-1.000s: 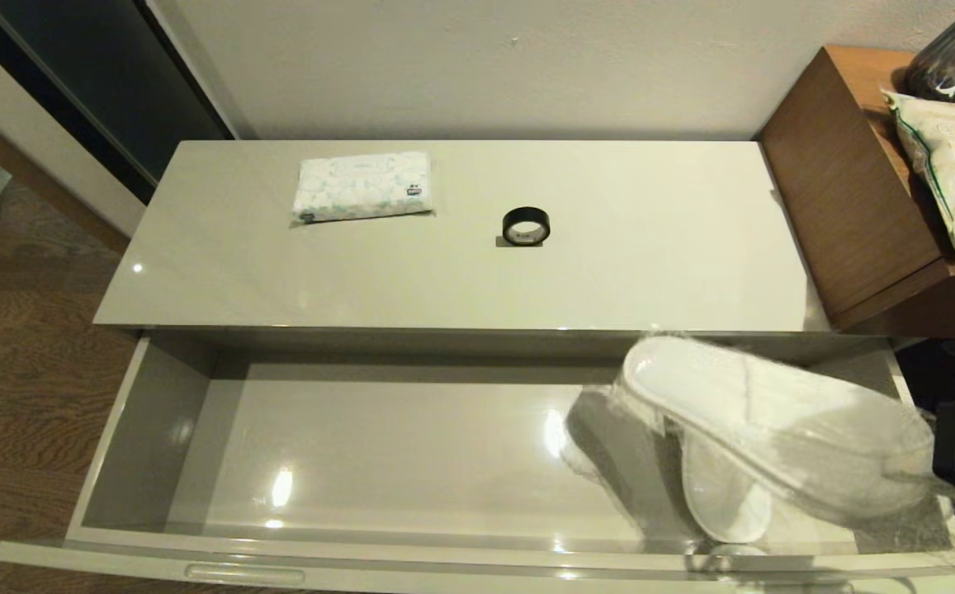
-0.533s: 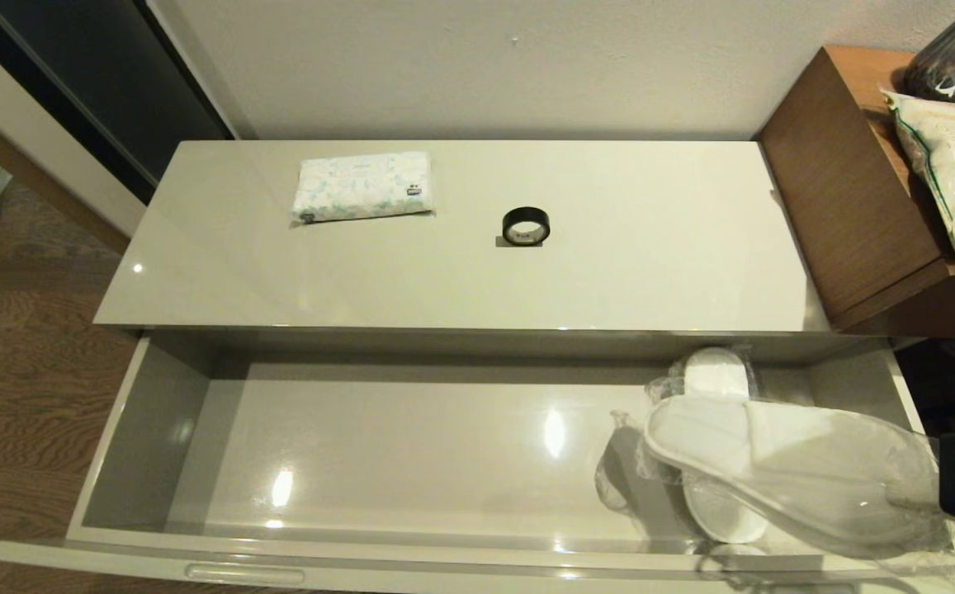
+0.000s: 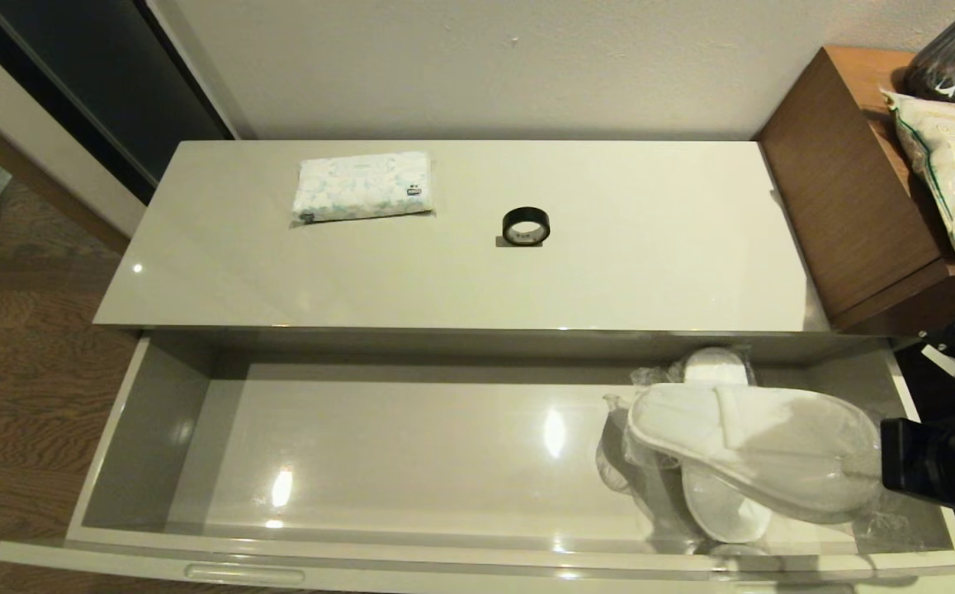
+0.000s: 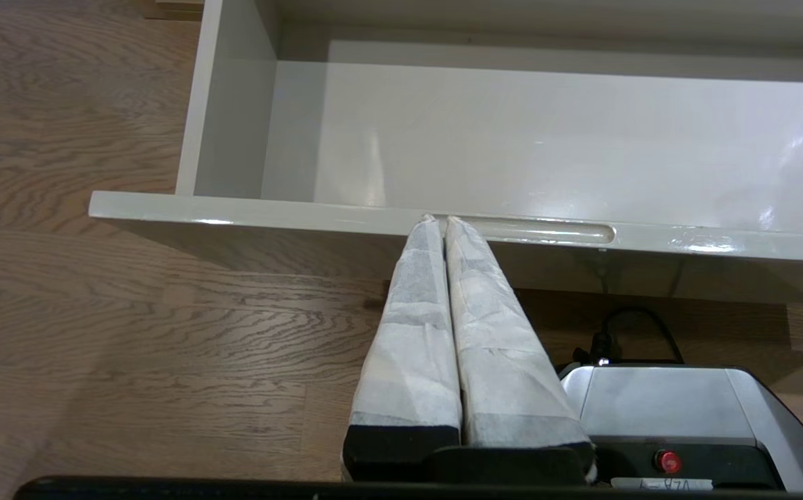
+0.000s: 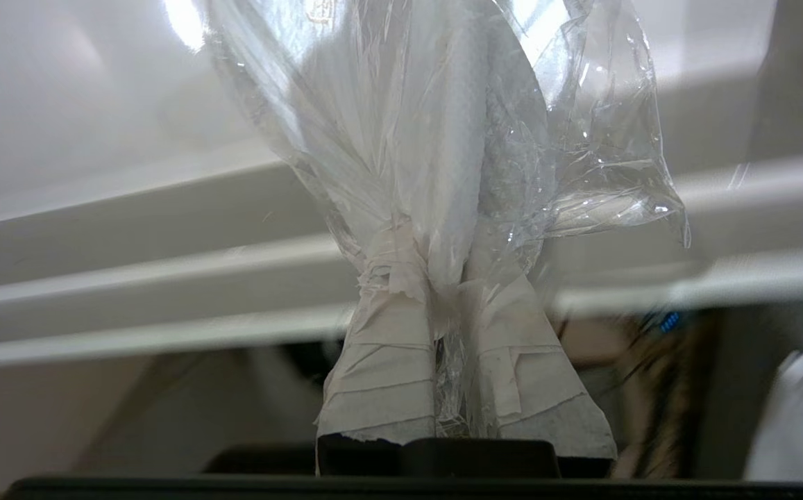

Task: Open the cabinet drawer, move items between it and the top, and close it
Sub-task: Put the disposable slippers in the drawer

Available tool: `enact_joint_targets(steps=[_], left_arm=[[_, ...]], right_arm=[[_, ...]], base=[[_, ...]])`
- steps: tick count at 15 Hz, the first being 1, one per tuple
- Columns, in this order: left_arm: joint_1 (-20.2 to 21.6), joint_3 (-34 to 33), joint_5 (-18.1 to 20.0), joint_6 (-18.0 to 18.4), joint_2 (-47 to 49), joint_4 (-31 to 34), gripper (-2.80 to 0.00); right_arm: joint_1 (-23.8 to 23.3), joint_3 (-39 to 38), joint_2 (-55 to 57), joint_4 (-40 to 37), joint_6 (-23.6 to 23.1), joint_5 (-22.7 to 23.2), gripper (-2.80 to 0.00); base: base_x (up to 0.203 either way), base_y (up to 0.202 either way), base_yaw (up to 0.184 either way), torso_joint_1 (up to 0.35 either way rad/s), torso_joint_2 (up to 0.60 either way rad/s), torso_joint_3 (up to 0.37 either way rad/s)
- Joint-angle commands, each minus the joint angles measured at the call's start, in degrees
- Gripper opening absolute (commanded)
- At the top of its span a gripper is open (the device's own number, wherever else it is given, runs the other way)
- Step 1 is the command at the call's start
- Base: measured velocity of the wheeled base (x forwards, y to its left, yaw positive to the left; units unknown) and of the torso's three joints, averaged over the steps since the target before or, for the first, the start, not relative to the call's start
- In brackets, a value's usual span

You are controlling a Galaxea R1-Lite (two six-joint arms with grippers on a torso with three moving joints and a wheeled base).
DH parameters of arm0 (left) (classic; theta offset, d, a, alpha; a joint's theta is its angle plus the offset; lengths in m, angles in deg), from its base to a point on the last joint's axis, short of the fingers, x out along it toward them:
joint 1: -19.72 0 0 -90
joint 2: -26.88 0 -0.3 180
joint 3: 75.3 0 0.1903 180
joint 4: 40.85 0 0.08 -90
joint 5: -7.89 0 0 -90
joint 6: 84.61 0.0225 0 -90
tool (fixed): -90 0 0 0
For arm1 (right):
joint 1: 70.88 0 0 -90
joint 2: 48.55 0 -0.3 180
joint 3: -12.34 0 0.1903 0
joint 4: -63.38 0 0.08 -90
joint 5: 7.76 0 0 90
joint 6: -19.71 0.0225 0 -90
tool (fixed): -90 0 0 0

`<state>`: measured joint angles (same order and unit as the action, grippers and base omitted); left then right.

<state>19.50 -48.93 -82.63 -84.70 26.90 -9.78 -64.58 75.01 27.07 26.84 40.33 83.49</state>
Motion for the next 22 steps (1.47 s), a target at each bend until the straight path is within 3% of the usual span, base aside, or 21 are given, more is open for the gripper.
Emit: enact_joint_targets(steps=[1,7,11,12,13,16,17,20,22], left_arm=[[0.03,-0.01,-0.02,0.0,-0.02,0.03,-2.8],[0.04,-0.01,-0.02,0.0,-0.02,0.03,-2.8],[-0.04,-0.01,-0.02,0.0,-0.02,0.03,-2.8],[0.01,-0.01,-0.02,0.0,-0.02,0.03,-2.8],[0.04,-0.01,-0.02,0.0,-0.02,0.03,-2.8],[0.04,-0.01,-0.02,0.0,-0.02,0.03,-2.8],[0.04,-0.01,-0.02,0.0,-0.02,0.03,-2.8],[0.04,-0.01,-0.02,0.0,-0.02,0.03,-2.8],[0.01,-0.01,-0.02,0.0,-0.02,0.03,-2.8]], right_arm=[[-1.75,-1.62,6.36,9.91,-2.61,0.11,-2.8],[-2.05,-1.08,23.1,29.08,-5.6,-1.08,-2.8],[-2.32,-0.67,35.31,40.89,-6.94,-7.63,-2.8],[-2.89,-0.3,37.43,43.85,-6.9,-11.08,-2.8],[-3.5,0.26,38.05,45.11,-6.84,-13.65,-2.8],[-4.37,0.24,37.67,45.17,-7.0,-14.75,-2.8],[-4.37,0.34,37.24,45.2,-7.0,-14.84,0.0],[-4.29,0.83,33.32,44.73,-7.23,-14.93,0.0],[-4.28,1.97,30.05,40.21,-7.25,-14.9,0.0]], base=[[0.0,0.0,0.0,0.0,0.0,0.0],[0.0,0.0,0.0,0.0,0.0,0.0],[0.0,0.0,0.0,0.0,0.0,0.0],[0.0,0.0,0.0,0.0,0.0,0.0],[0.0,0.0,0.0,0.0,0.0,0.0],[0.0,0.0,0.0,0.0,0.0,0.0],[0.0,0.0,0.0,0.0,0.0,0.0],[0.0,0.0,0.0,0.0,0.0,0.0],[0.0,0.0,0.0,0.0,0.0,0.0]])
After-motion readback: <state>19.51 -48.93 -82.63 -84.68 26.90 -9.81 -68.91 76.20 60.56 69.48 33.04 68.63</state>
